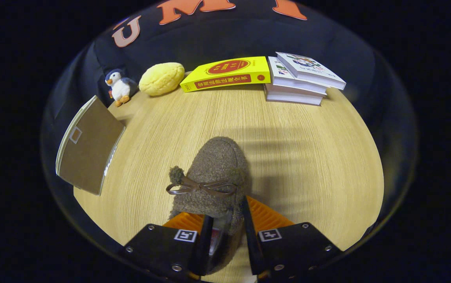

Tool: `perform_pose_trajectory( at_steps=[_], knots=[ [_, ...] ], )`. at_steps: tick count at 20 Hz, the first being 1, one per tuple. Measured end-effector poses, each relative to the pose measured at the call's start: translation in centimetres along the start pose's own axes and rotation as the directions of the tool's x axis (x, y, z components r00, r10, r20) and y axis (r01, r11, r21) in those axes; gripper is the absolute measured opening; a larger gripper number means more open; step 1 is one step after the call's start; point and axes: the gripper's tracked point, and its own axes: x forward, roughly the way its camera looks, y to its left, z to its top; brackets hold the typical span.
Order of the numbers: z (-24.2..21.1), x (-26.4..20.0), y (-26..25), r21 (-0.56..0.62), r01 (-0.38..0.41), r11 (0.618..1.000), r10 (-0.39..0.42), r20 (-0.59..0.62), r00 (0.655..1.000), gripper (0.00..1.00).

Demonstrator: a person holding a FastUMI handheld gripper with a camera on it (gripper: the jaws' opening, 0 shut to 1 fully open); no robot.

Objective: Open the storage box then place both shoes into the box .Put the left shoe in first, then the right shoe, with the right side of both shoes facing outward in a uniform manner.

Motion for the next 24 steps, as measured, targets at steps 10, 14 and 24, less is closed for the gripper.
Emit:
perform_pose_trajectory(
  at_steps=[10, 14, 24],
  knots=[
    [2.2, -4.1, 2.3, 0.178, 0.033, 0.983, -0.038, 0.021, 0.999, 0.04],
    [6.0, -7.7, 7.2, 0.157, 0.005, 0.988, -0.016, 0.070, 0.997, 0.04],
    [13.5, -12.1, 22.5, 0.058, -0.061, 0.996, 0.053, 0.135, 0.989, 0.04]
  ],
)
